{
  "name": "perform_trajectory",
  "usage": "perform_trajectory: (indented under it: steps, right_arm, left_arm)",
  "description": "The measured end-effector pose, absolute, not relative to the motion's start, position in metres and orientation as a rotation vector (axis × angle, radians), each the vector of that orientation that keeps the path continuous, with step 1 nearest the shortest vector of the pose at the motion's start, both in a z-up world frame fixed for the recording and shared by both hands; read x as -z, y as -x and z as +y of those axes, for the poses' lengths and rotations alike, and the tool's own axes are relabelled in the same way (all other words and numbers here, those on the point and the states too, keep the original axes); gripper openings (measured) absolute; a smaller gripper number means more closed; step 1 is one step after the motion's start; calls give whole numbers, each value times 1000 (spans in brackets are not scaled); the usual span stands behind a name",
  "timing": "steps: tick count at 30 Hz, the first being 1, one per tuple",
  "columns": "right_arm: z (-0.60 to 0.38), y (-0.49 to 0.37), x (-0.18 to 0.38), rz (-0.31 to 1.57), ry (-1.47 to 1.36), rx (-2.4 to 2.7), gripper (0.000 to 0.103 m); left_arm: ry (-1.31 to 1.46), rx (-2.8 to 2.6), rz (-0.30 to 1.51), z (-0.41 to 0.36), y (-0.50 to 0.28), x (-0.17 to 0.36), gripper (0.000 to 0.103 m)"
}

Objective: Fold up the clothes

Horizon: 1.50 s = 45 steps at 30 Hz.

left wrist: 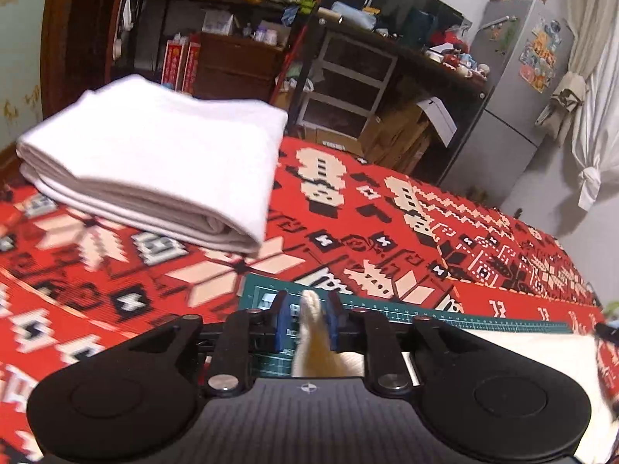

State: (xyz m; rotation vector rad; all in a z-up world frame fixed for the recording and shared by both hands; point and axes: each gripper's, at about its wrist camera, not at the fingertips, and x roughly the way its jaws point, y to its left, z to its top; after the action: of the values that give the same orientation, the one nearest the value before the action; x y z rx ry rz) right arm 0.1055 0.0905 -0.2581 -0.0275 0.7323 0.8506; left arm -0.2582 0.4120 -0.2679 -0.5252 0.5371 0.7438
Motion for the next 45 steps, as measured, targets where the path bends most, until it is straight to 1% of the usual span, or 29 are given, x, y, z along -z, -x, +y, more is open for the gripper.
perform_trajectory:
  steps: [2,4,5,6,7,8,13,17,22,27,37,40,45]
  right_arm:
    - [83,-96,250,717,44,-873,15]
    - [75,-86,243,703,64,-900,11]
    - [71,-74,242,704,89,-934,8]
    - [68,-62,242,710,113,-964,8]
    - [67,-50,244,717,138,-988,8]
    - [65,-37,245,724,163,-1011,7]
    - [55,14,257,759,255,-1067,7]
    - [41,40,266,792,295,-1072,7]
    - [26,67,268,732,397,-1066,7]
    - [29,76,256,674,379,-1121,8]
    - [29,84,259,718,395,-1126,8]
    - [31,76,253,672,377,-1097,8]
    - [26,41,263,745,325,-976,8]
  left_arm:
    - [484,-730,539,400,265,259,25]
    - [454,-696,539,385,270,252,25]
    - [445,-666,538,376,272,249,25]
    - [437,-636,537,366,273,246,21]
    - [442,-598,540,357,272,246,15]
    - [449,-558,544,347,271,245,13]
    - [497,-391,603,302,268,261,12]
    - [528,-363,667,277,276,279,12]
    - [497,-374,676,261,288,286,12]
    - [459,-373,663,258,292,288,13]
    - [487,-358,625,261,298,293,13]
    - [496,-355,618,262,299,294,13]
    - [510,-350,610,263,300,295,13]
